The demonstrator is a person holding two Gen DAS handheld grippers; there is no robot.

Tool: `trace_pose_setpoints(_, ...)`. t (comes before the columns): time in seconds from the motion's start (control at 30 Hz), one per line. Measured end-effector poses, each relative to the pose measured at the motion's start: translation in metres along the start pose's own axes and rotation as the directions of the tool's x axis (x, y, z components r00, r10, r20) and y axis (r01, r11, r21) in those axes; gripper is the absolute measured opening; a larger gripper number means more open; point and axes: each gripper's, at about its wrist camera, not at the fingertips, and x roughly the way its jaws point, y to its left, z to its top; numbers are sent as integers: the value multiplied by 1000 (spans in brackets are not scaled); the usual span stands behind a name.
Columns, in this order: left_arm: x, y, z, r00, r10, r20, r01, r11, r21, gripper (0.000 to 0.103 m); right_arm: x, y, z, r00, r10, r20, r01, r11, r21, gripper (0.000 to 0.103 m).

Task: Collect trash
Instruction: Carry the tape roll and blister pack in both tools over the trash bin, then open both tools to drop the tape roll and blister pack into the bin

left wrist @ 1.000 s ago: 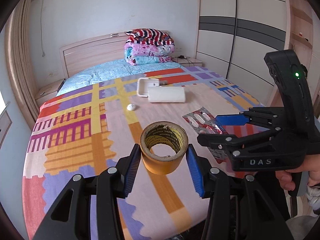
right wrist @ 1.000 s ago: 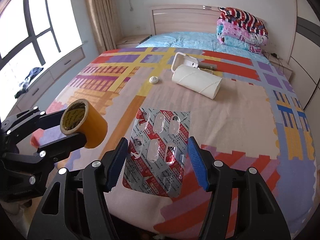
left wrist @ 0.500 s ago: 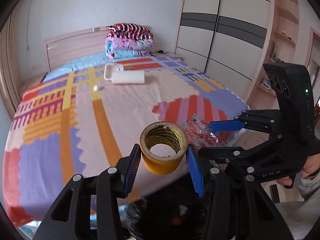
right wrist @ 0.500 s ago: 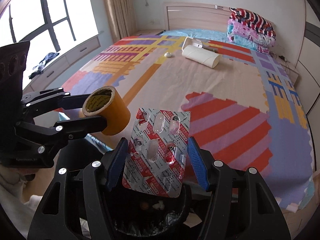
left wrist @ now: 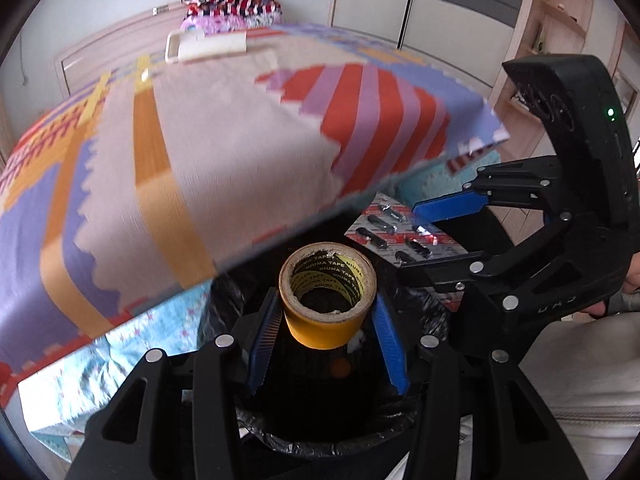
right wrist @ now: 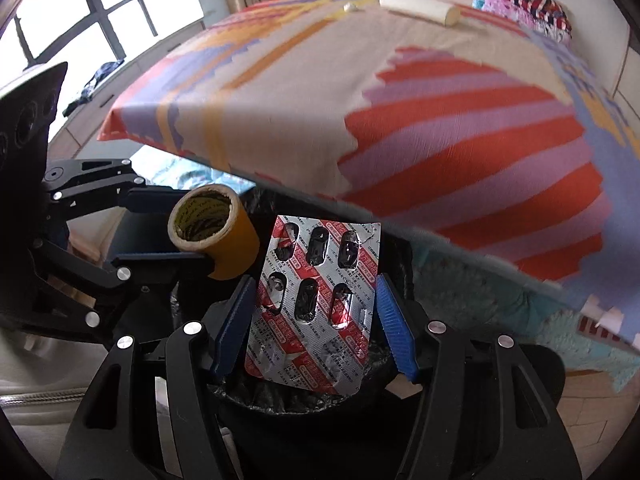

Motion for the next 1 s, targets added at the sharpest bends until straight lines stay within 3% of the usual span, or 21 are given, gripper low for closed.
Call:
trace_pose_setpoints(0.33,52,13,-21,991,23,-129,-25,1000,-16,45,58,-7,-11,989,-2,-148,8,999,41,61)
trace_pose_setpoints(0.6,79,17,-31,978,28,-208,-33,999,-21,45,88,5,-9,978,-20,-206,19,1000,-3,62)
trace_pose_setpoints(0.8,82,21,-33,977,19,-214,-26,999,-30,46,89,13,-7,977,-43,-211,37,999,-34,62)
trace_pose_setpoints(1.0,76,20,-32,982,13,-191,-19,999,-27,53,82,13,-5,979,-37,-203,33,999,-20,67)
